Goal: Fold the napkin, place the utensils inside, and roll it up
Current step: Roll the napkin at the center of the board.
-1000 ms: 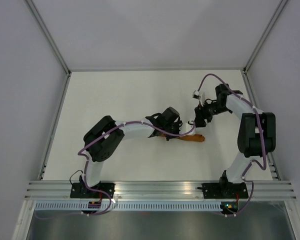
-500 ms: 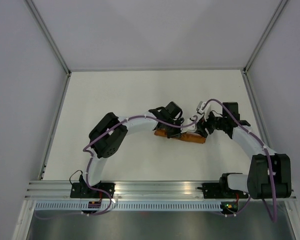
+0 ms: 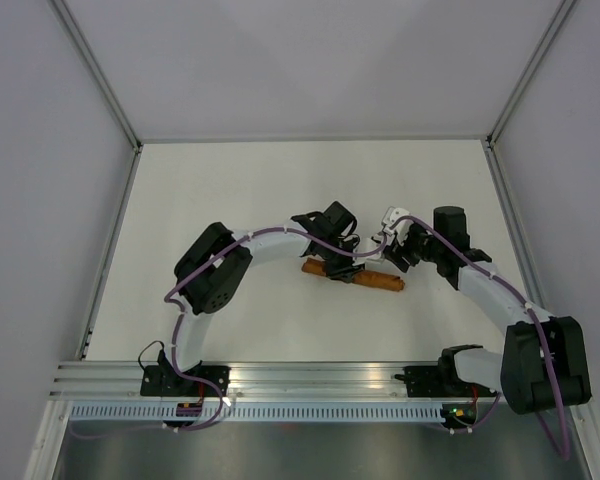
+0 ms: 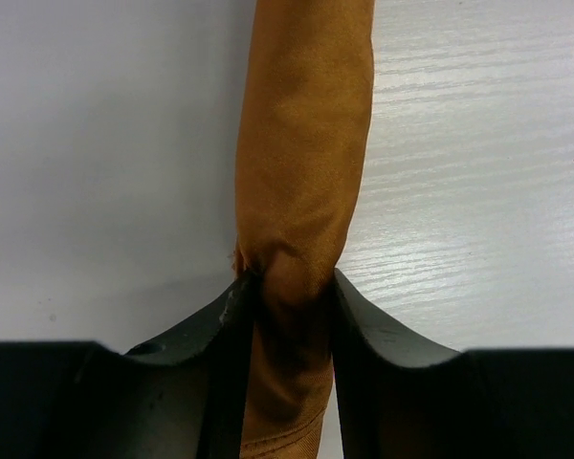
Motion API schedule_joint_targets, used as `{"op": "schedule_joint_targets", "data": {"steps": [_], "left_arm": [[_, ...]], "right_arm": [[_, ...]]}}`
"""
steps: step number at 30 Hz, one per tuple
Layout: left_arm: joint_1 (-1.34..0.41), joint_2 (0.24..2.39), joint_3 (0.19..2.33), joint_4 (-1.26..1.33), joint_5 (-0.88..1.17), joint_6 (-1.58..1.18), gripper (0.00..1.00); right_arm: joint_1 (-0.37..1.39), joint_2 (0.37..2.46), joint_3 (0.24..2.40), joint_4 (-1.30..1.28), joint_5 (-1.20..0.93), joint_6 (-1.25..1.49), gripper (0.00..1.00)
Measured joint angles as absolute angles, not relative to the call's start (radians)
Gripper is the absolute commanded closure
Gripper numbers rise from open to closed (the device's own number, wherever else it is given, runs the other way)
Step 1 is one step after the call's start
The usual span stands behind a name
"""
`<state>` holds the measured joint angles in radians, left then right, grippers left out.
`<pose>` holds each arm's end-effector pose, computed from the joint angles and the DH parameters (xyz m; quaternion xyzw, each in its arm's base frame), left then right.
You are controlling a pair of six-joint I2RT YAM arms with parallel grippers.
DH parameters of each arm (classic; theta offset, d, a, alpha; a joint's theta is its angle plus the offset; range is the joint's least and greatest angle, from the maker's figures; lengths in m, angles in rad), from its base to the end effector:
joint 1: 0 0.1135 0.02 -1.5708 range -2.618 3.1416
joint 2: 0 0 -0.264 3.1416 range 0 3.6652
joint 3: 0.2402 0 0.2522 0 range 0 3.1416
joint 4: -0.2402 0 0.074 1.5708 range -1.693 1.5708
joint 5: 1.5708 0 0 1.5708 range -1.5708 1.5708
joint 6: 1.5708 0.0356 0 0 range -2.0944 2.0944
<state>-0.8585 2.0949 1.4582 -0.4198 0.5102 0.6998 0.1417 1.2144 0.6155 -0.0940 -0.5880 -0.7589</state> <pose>0.2721 -0.3417 0.1532 0.7032 0.6207 -0.2628 0.2260 0.2385 0.0540 0.2062 -0.4879 0.7264 0.1264 0.4672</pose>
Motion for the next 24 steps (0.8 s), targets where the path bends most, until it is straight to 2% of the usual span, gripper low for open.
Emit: {"op": "schedule_joint_targets", "data": {"steps": [11, 24], "left_arm": [[-0.858, 2.045, 1.379, -0.349, 0.5, 0.658, 0.53], [-0.859, 1.963, 1.293, -0.273, 0.5, 0.564, 0.51]], "right_arm": [[0.166, 1.263, 0.701, -0.245, -0.595, -0.783, 0.29], [0.169, 1.349, 0.834, -0.426, -0.72, -0.804, 0.29]]}}
